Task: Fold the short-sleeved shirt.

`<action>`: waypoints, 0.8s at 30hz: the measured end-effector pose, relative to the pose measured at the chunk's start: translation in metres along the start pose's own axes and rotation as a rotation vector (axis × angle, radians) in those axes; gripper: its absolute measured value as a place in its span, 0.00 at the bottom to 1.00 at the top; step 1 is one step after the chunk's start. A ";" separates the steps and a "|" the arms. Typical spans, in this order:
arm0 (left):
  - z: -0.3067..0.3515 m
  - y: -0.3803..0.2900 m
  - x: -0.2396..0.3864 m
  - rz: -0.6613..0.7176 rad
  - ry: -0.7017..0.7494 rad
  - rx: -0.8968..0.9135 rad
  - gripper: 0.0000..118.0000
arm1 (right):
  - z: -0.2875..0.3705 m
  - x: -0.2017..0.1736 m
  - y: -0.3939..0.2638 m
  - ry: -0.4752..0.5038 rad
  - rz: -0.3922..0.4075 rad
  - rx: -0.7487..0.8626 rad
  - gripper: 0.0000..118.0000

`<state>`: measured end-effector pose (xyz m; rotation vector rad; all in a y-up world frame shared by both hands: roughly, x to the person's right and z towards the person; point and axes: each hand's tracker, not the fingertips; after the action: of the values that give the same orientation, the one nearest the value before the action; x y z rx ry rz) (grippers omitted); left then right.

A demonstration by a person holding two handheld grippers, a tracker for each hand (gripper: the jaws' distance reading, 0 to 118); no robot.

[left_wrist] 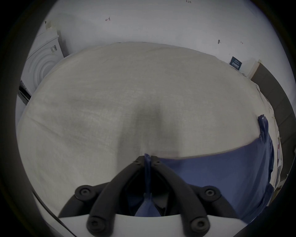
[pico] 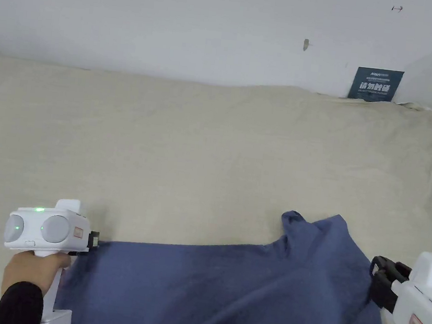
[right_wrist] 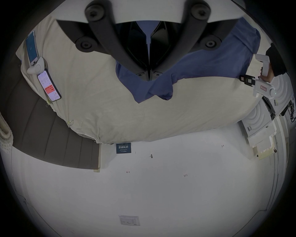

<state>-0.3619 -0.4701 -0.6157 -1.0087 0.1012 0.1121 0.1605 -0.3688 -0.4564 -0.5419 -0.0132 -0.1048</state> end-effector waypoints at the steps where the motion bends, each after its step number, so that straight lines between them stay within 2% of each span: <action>1: 0.004 0.000 0.000 -0.001 -0.001 0.009 0.01 | -0.006 0.004 0.004 0.003 -0.008 -0.013 0.00; 5: 0.039 -0.004 -0.001 -0.012 -0.074 0.126 0.01 | -0.051 0.020 0.019 -0.048 -0.002 -0.087 0.05; 7: 0.064 -0.009 0.000 -0.031 -0.094 0.153 0.01 | -0.079 0.029 0.023 -0.058 0.010 -0.153 0.11; 8: 0.072 -0.010 -0.001 -0.036 -0.099 0.164 0.01 | -0.095 0.031 0.025 -0.062 0.029 -0.192 0.24; 9: 0.079 -0.010 -0.003 -0.038 -0.108 0.172 0.01 | -0.110 0.035 0.026 -0.068 0.037 -0.233 0.47; 10: 0.086 -0.011 -0.004 -0.041 -0.115 0.179 0.01 | -0.124 0.038 0.025 -0.070 0.043 -0.265 0.61; 11: 0.092 -0.011 -0.005 -0.042 -0.120 0.189 0.01 | -0.137 0.040 0.025 -0.102 0.069 -0.303 0.68; 15: 0.100 -0.009 -0.010 -0.034 -0.131 0.200 0.01 | -0.180 0.044 0.018 -0.130 0.113 -0.426 0.67; 17: 0.101 -0.010 -0.011 -0.033 -0.135 0.197 0.01 | -0.193 0.043 0.013 -0.139 0.133 -0.450 0.64; 18: 0.099 -0.009 -0.011 -0.035 -0.134 0.196 0.01 | -0.198 0.043 0.010 -0.151 0.129 -0.463 0.60; 20: 0.098 -0.011 -0.011 -0.038 -0.133 0.192 0.01 | -0.208 0.047 0.002 -0.151 0.093 -0.508 0.51; 22: 0.092 -0.013 -0.013 -0.036 -0.131 0.183 0.01 | -0.200 0.048 0.000 -0.135 0.017 -0.479 0.44; 23: 0.091 -0.014 -0.014 -0.036 -0.130 0.181 0.01 | -0.192 0.045 0.001 -0.131 0.017 -0.474 0.36; 24: 0.091 -0.016 -0.014 -0.036 -0.127 0.176 0.01 | -0.189 0.045 0.002 -0.109 0.022 -0.473 0.12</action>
<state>-0.3707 -0.4022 -0.5521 -0.8249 -0.0226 0.1319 0.2022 -0.4692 -0.6173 -1.0196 -0.0899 -0.0561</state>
